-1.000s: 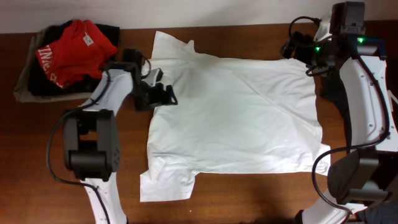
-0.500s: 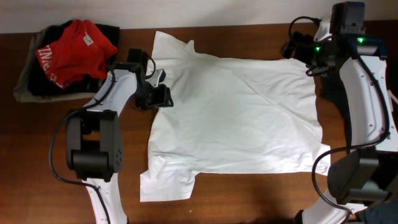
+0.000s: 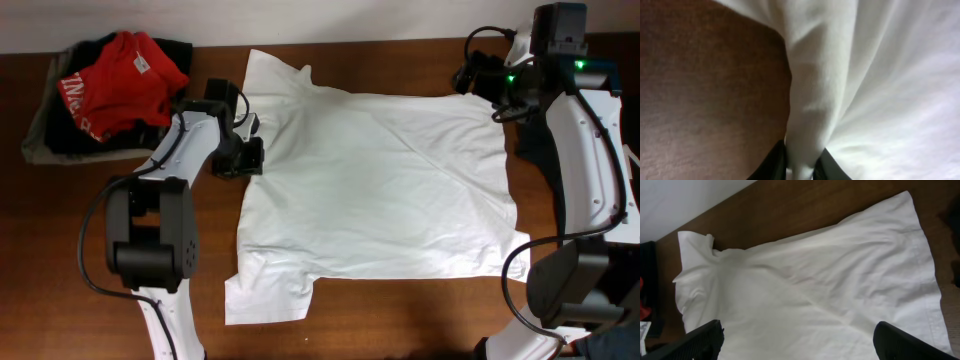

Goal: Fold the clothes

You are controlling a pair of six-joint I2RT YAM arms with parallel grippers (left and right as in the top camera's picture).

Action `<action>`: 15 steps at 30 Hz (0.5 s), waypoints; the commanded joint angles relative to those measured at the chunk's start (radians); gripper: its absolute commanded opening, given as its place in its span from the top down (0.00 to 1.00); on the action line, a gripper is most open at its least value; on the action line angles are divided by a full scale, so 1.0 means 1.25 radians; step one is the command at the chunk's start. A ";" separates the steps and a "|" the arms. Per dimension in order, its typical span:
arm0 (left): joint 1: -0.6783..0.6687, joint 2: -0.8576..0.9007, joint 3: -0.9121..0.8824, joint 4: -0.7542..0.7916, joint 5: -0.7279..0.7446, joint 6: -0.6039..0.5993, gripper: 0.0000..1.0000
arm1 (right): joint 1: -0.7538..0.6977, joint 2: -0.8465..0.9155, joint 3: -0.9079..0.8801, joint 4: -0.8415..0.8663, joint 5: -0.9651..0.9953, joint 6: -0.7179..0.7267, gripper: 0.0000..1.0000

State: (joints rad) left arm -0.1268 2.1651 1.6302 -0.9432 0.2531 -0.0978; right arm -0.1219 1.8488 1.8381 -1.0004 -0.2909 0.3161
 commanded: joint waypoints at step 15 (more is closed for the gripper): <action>0.015 -0.040 0.089 -0.069 -0.229 -0.140 0.43 | -0.002 0.004 -0.003 -0.002 -0.010 0.005 0.01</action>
State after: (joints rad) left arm -0.1207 2.1506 1.7206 -1.0649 -0.0475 -0.2375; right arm -0.1219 1.8488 1.8381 -1.0008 -0.2909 0.3157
